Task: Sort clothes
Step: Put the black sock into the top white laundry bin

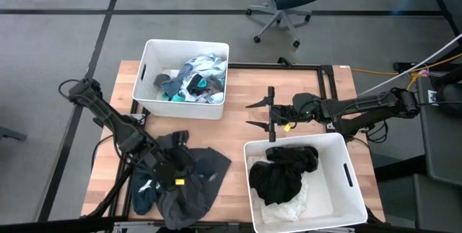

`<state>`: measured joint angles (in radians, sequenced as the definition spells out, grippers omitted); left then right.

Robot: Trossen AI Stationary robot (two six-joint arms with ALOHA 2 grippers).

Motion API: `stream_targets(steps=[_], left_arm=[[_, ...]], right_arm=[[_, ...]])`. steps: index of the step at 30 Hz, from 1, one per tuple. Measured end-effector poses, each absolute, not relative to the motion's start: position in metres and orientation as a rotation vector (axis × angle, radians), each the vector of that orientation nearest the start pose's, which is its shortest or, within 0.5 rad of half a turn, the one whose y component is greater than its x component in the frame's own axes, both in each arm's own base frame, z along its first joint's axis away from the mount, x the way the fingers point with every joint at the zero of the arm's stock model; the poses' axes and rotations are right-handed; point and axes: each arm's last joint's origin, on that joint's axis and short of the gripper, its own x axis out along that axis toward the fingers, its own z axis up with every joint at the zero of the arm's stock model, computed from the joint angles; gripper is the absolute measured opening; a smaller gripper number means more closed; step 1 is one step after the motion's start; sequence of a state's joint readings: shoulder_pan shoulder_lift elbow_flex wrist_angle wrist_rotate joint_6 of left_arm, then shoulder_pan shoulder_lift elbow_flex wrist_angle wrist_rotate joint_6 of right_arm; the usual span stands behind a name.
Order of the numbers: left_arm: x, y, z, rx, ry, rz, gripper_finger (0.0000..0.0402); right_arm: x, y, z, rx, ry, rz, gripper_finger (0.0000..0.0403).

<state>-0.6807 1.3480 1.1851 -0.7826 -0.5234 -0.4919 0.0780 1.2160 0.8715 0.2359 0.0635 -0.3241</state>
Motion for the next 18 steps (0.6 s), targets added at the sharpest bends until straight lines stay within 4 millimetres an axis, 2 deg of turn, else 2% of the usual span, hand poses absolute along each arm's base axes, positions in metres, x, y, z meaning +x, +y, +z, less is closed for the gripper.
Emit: stream_targets(steps=[9, 18], left_arm=[[0.213, -0.127, 0.328, 0.184, 0.648, 0.198, 0.0015], [0.206, -0.081, 0.353, 0.298, 0.528, 0.488, 0.0015]], right_arm=[[0.275, 0.020, 0.314, -0.331, 0.105, 0.032, 0.0233], [0.275, 0.020, 0.314, -0.331, 0.105, 0.032, 0.0233]])
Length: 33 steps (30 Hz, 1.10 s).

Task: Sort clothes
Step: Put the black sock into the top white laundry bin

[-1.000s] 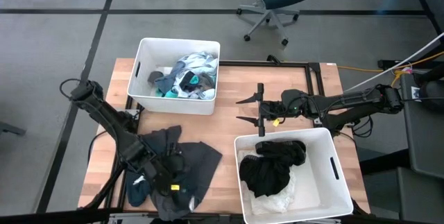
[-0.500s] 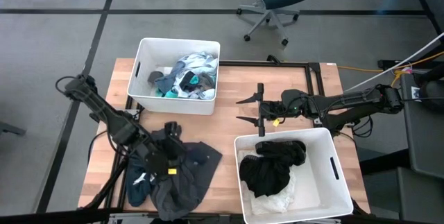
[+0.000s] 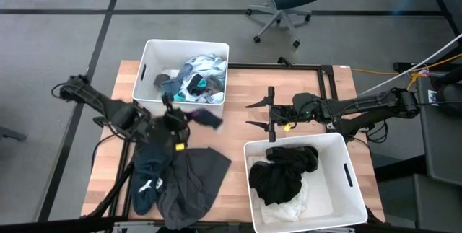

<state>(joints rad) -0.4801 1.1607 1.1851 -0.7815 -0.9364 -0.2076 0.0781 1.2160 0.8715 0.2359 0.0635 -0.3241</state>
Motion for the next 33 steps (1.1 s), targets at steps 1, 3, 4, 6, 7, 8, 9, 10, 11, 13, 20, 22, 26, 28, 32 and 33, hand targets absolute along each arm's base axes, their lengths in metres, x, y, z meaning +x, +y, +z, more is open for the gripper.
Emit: stream_targets(steps=[1, 3, 4, 6, 7, 8, 9, 10, 11, 13, 20, 22, 26, 28, 32, 33], left_arm=[[0.204, -0.075, 0.356, 0.300, 0.519, 0.521, 0.0015], [0.201, -0.063, 0.361, 0.307, 0.502, 0.590, 0.0015], [0.199, -0.057, 0.364, 0.305, 0.493, 0.630, 0.0015], [0.196, -0.045, 0.369, 0.314, 0.479, 0.711, 0.0015], [0.194, -0.040, 0.371, 0.313, 0.473, 0.751, 0.0015], [0.192, -0.034, 0.373, 0.309, 0.465, 0.789, 0.0015], [0.190, -0.029, 0.375, 0.306, 0.460, 0.824, 0.0015], [0.188, -0.023, 0.376, 0.306, 0.460, 0.852, 0.0015], [0.187, -0.018, 0.378, 0.304, 0.463, 0.876, 0.0015], [0.185, -0.007, 0.379, 0.307, 0.475, 0.924, 0.0015], [0.182, 0.026, 0.380, 0.283, 0.518, 1.093, 0.0015], [0.181, 0.035, 0.379, 0.271, 0.529, 1.139, 0.0015], [0.179, 0.048, 0.379, 0.239, 0.548, 1.183, 0.0015], [0.178, 0.054, 0.378, 0.210, 0.554, 1.179, 0.0015], [0.176, 0.062, 0.375, 0.142, 0.571, 1.158, 0.0015], [0.175, 0.064, 0.374, 0.129, 0.581, 1.152, 0.0015]], right_arm=[[0.275, 0.020, 0.314, -0.331, 0.105, 0.032, 0.0233], [0.275, 0.020, 0.314, -0.331, 0.105, 0.032, 0.0233], [0.275, 0.020, 0.314, -0.331, 0.105, 0.032, 0.0233], [0.275, 0.020, 0.314, -0.331, 0.105, 0.032, 0.0233], [0.275, 0.020, 0.314, -0.331, 0.105, 0.032, 0.0233], [0.275, 0.020, 0.314, -0.331, 0.105, 0.032, 0.0233], [0.275, 0.020, 0.314, -0.331, 0.105, 0.032, 0.0233], [0.275, 0.020, 0.314, -0.331, 0.105, 0.032, 0.0233], [0.275, 0.020, 0.314, -0.331, 0.105, 0.032, 0.0233], [0.275, 0.020, 0.314, -0.331, 0.105, 0.032, 0.0233], [0.275, 0.020, 0.314, -0.331, 0.105, 0.032, 0.0233], [0.275, 0.020, 0.314, -0.331, 0.105, 0.032, 0.0233], [0.275, 0.020, 0.314, -0.331, 0.105, 0.032, 0.0233], [0.275, 0.020, 0.314, -0.331, 0.105, 0.032, 0.0233], [0.275, 0.020, 0.314, -0.331, 0.105, 0.032, 0.0233], [0.275, 0.020, 0.314, -0.331, 0.104, 0.033, 0.0233]])
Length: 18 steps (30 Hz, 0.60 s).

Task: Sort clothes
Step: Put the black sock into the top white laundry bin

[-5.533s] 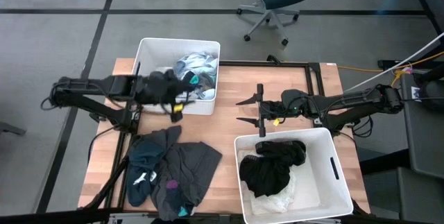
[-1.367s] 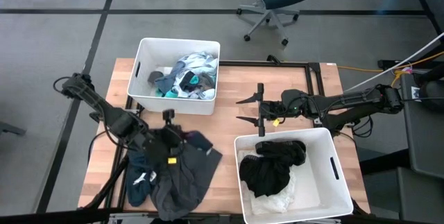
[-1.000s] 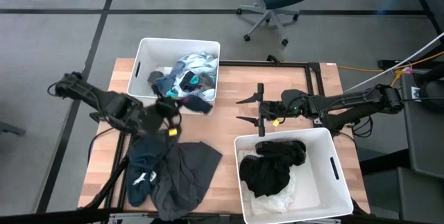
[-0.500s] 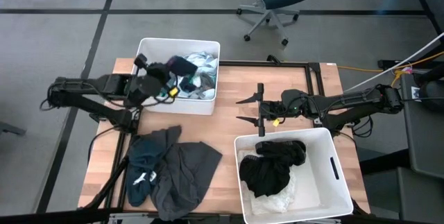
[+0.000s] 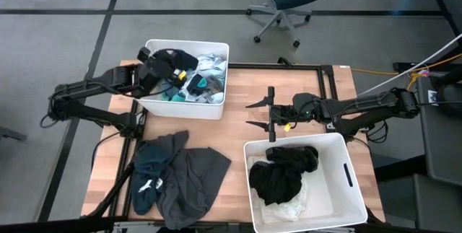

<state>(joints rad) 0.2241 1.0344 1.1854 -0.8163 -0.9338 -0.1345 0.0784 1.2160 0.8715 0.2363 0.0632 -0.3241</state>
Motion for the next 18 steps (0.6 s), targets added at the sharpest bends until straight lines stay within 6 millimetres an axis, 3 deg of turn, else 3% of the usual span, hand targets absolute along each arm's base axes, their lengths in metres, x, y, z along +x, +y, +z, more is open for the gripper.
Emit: stream_targets(steps=[10, 18], left_arm=[[0.169, 0.074, 0.367, 0.036, 0.655, 1.107, 0.0023], [0.169, 0.078, 0.366, -0.019, 0.660, 1.044, 0.0120]], right_arm=[[0.275, 0.020, 0.314, -0.331, 0.104, 0.033, 0.0233], [0.275, 0.020, 0.314, -0.331, 0.105, 0.032, 0.0233]])
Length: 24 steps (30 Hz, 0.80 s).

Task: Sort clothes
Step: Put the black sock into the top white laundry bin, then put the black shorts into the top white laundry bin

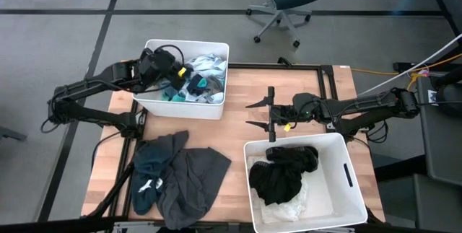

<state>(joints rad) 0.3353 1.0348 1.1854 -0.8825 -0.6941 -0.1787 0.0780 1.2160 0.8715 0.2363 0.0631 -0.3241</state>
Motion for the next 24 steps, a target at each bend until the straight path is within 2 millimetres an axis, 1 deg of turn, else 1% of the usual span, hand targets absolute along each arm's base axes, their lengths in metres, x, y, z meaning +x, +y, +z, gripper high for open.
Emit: stream_targets(steps=[5, 9, 11, 13, 17, 21, 24], left_arm=[[0.168, 0.079, 0.366, -0.024, 0.665, 1.047, 0.0171], [0.169, 0.078, 0.366, -0.026, 0.664, 1.043, 0.0194], [0.171, 0.076, 0.366, -0.036, 0.658, 0.994, 0.0199], [0.175, 0.071, 0.367, -0.064, 0.641, 0.901, 0.0200], [0.189, 0.054, 0.372, -0.096, 0.565, 0.678, 0.0196], [0.197, 0.029, 0.376, -0.056, 0.525, 0.534, 0.0195], [0.200, 0.010, 0.373, -0.052, 0.538, 0.447, 0.0196]], right_arm=[[0.275, 0.020, 0.314, -0.331, 0.105, 0.032, 0.0233], [0.275, 0.020, 0.314, -0.331, 0.105, 0.032, 0.0233], [0.275, 0.020, 0.314, -0.331, 0.105, 0.033, 0.0233], [0.275, 0.020, 0.314, -0.331, 0.105, 0.032, 0.0233], [0.275, 0.020, 0.314, -0.333, 0.105, 0.033, 0.0233], [0.275, 0.020, 0.314, -0.334, 0.105, 0.032, 0.0233], [0.275, 0.020, 0.314, -0.334, 0.105, 0.033, 0.0233]])
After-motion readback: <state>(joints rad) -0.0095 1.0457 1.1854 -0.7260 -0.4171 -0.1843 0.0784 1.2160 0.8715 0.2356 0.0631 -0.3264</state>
